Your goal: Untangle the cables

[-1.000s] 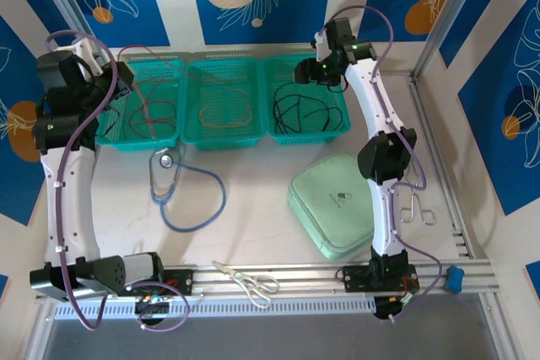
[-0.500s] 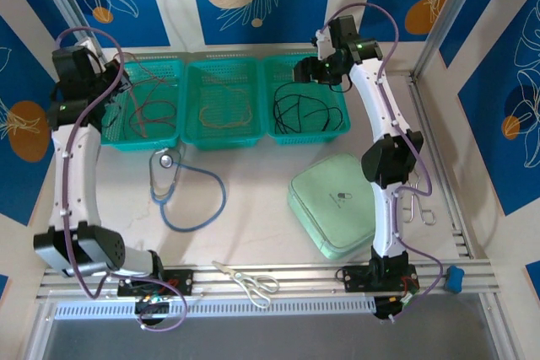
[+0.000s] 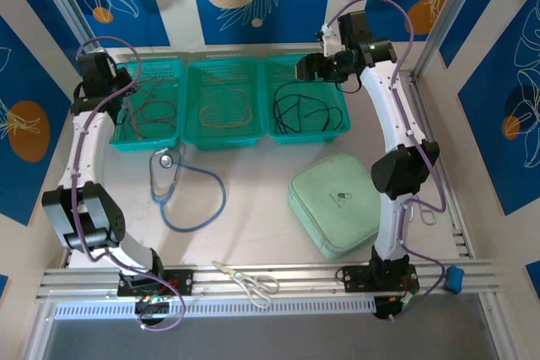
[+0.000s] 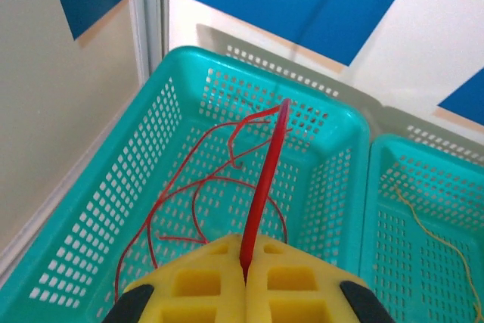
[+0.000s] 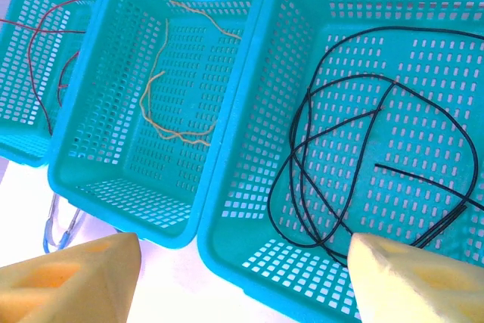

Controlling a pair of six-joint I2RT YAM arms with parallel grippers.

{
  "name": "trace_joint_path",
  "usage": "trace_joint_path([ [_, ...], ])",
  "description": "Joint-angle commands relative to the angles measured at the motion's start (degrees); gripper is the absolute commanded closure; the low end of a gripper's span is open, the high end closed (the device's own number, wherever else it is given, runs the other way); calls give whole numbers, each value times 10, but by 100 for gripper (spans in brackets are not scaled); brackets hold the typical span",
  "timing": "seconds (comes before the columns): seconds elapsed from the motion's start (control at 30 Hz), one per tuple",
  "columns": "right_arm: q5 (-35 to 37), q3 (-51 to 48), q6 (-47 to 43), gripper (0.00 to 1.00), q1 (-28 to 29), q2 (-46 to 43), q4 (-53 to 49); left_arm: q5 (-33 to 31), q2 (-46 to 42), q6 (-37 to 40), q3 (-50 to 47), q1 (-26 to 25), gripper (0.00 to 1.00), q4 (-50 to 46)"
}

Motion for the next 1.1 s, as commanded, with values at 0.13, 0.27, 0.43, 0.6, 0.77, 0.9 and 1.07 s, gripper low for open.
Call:
trace_joint_path([
  [0.13,-27,-15,-9,27,3,-25,-5,-19,55,-1,-7,-6,100,93],
  [0.27,-25,-37,-13,27,2,-44,-2,-10,86,-5,-3,-6,100,118],
  [0.43,-22,-70,-15,27,-1,-71,8,6,124,-14,4,-6,100,139],
  [0.6,-22,-85,-11,27,-4,-82,12,21,161,-37,1,-6,100,118],
  [0.77,-26,-97,-9,27,-2,-86,15,32,200,-56,-10,-6,100,108],
  [0.9,-23,-101,-14,27,-4,-91,12,52,249,-65,19,-4,100,68],
  [1.07,-23,-116,-13,27,-8,-102,18,84,291,-86,41,-2,100,30],
])
